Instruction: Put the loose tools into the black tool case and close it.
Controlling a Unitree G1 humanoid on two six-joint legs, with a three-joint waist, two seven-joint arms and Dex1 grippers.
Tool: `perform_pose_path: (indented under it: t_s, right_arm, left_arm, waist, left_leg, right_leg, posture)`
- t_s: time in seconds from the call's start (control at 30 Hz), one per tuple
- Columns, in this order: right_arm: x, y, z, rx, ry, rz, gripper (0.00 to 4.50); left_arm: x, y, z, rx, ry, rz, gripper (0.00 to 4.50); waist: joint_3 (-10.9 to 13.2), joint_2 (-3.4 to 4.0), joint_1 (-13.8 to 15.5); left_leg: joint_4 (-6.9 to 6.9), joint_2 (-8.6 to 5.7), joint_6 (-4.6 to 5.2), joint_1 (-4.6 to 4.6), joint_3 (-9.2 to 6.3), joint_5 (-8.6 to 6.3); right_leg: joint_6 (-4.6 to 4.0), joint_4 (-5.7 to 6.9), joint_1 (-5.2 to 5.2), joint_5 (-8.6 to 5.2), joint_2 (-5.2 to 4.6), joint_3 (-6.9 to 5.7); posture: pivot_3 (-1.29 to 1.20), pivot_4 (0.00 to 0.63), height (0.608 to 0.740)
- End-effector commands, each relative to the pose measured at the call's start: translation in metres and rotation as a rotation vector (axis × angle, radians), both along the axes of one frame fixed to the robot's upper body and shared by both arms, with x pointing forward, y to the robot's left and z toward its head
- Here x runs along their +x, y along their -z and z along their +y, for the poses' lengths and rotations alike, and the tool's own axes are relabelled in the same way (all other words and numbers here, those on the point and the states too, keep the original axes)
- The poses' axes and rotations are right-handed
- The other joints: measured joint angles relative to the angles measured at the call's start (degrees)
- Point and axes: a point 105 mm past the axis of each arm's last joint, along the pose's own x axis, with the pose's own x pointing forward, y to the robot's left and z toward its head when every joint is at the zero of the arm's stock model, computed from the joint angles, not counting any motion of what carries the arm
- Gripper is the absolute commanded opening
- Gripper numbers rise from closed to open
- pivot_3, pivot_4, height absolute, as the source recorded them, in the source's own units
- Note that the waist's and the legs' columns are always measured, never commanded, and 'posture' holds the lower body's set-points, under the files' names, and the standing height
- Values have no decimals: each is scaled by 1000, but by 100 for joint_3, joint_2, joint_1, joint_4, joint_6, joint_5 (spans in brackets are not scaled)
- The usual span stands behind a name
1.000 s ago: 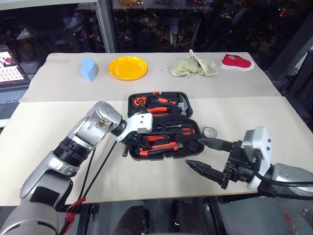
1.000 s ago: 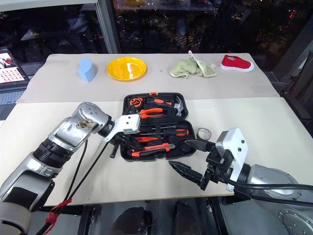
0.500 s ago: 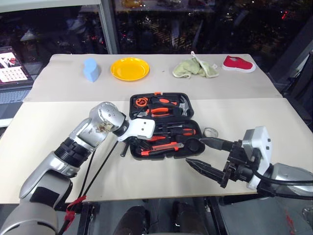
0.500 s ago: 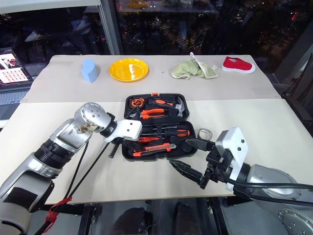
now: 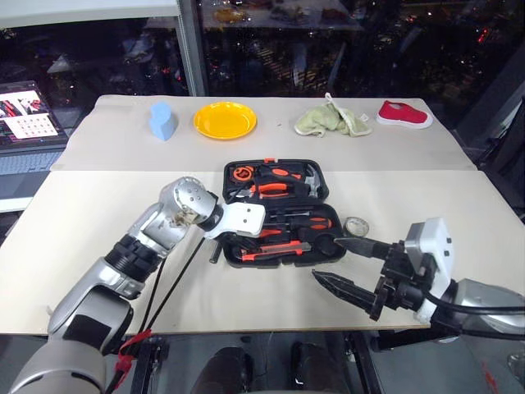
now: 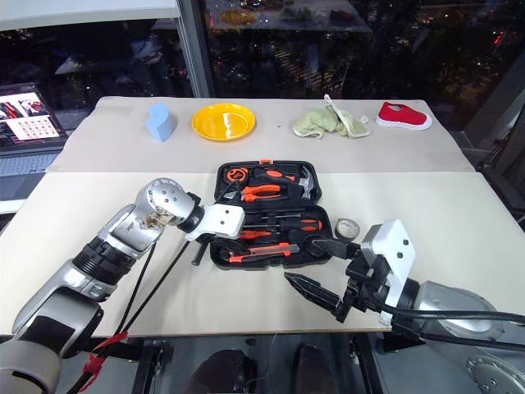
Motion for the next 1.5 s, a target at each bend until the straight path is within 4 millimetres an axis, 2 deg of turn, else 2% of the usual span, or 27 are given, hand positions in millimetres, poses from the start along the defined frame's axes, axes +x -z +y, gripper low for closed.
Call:
perform_pose_path:
  t_s: [0.03, 0.2, 0.33, 0.47, 0.53, 0.63, 0.7, 0.77, 0.83, 0.93, 0.97, 1.07, 1.1, 1.2, 1.33, 1.5]
  right_arm:
    - [-2, -11, 1, 2, -9, -51, 4500]
    - [-2, -10, 0, -2, -6, -50, 4500]
    - [1, -10, -4, -19, 21, -67, 4500]
    - [10, -12, -21, -36, 120, -96, 4500]
    - [10, -12, -33, -36, 172, -90, 4500]
    - [8, -8, -57, -34, 277, -62, 4500]
    - [4, -4, -81, -36, 376, -37, 4500]
    - [-7, -1, -116, -44, 502, -8, 4500]
    - [-24, 2, -144, -79, 581, 29, 4500]
    - [-36, 4, -166, -122, 611, 71, 4500]
    - [-38, 5, -172, -140, 618, 82, 4500]
    - [-40, 5, -188, -177, 622, 95, 4500]
    - [-34, 2, -191, -187, 610, 88, 4500]
    - [-17, -1, -192, -228, 545, 75, 4500]
    - [21, 0, -175, -349, 353, 55, 4500]
    - [67, 13, -137, -527, 44, 26, 4500]
  left_arm:
    - [1, 28, 3, 70, -36, 25, 16]
    - [6, 15, 5, 37, -50, 26, 16]
    - [4, -15, 3, -124, -65, 93, 16]
    - [8, -54, 1, -364, -139, 167, 16]
    - [4, -67, 11, -407, -167, 220, 16]
    - [-3, -88, 25, -492, -217, 319, 755]
    - [-15, -99, 34, -523, -198, 363, 1447]
    - [-32, -106, 43, -533, -142, 354, 2131]
    - [-42, -110, 46, -547, -109, 359, 2874]
    - [-48, -113, 42, -559, -89, 348, 3824]
    - [-48, -115, 42, -567, -91, 340, 4342]
    - [-46, -118, 40, -597, -116, 303, 4472]
    - [-48, -118, 40, -599, -118, 297, 4472]
    - [-55, -116, 39, -590, -114, 282, 4472]
    - [-57, -110, 38, -543, -105, 210, 4472]
    - [-47, -101, 45, -496, -144, 81, 4472]
  waist:
    - [-3, 6, 12]
    - [-9, 15, 32]
    - [-8, 14, -6]
    - [-1, 1, -36]
    - [0, 0, -40]
    - [0, 1, -52]
    - [0, 1, -56]
    - [1, 2, -54]
    - [1, 5, -31]
    - [4, 2, -8]
    - [6, -1, -29]
    - [7, -2, -60]
    - [8, -3, -76]
    - [11, -3, -169]
    - [29, -7, -241]
    - [53, 7, -268]
  left_leg:
    - [0, 0, 1, 8, -4, -2]
    - [-1, 0, 5, 8, -13, -4]
    - [-2, 0, 11, -4, -11, -8]
    - [-1, -1, 4, -103, -10, -1]
    - [2, -4, -49, -147, 0, 26]
    - [-5, -4, -62, -174, -3, 34]
    - [-15, -4, -53, -177, -3, 28]
    - [-13, -5, -39, -177, 1, 19]
    - [-13, -9, -27, -169, 4, 6]
    - [-8, -17, -18, -159, 5, -18]
    - [-6, -17, -20, -157, 7, -21]
    - [-5, -18, -26, -142, 19, -17]
    - [-5, -17, -24, -137, 18, -18]
    - [-8, -8, -19, -119, 28, -20]
    - [-13, 15, -48, -88, 29, -2]
    - [-18, 17, -44, -52, 30, 4]
  right_leg:
    - [5, -4, 12, -4, -2, -2]
    - [14, -28, 18, -9, -4, -6]
    - [19, -34, 15, -7, -3, -5]
    - [16, -11, -96, -2, 12, -6]
    - [-41, 21, -162, 31, 20, -8]
    - [-61, 22, -190, 31, 40, -13]
    - [-61, 18, -188, 29, 46, -15]
    - [-51, 12, -183, 23, 47, -16]
    - [-37, 10, -174, 13, 40, -11]
    - [-21, 2, -165, 1, 34, -12]
    - [-19, 0, -161, 1, 35, -12]
    - [-14, -1, -154, -1, 30, 2]
    - [-5, 1, -153, -7, 26, 6]
    - [2, 15, -151, -12, 24, 16]
    - [-15, 18, -122, -2, 35, 15]
    - [-16, 16, -79, -4, 40, 0]
  posture:
    - [0, 150, 740]
    - [0, 150, 740]
    - [0, 150, 740]
    - [0, 150, 740]
    - [0, 150, 740]
    - [0, 150, 740]
    - [0, 150, 740]
    - [0, 150, 740]
    - [0, 150, 740]
    - [0, 150, 740]
    - [0, 150, 740]
    - [0, 150, 740]
    - [0, 150, 740]
    - [0, 150, 740]
    - [0, 150, 740]
    - [0, 150, 740]
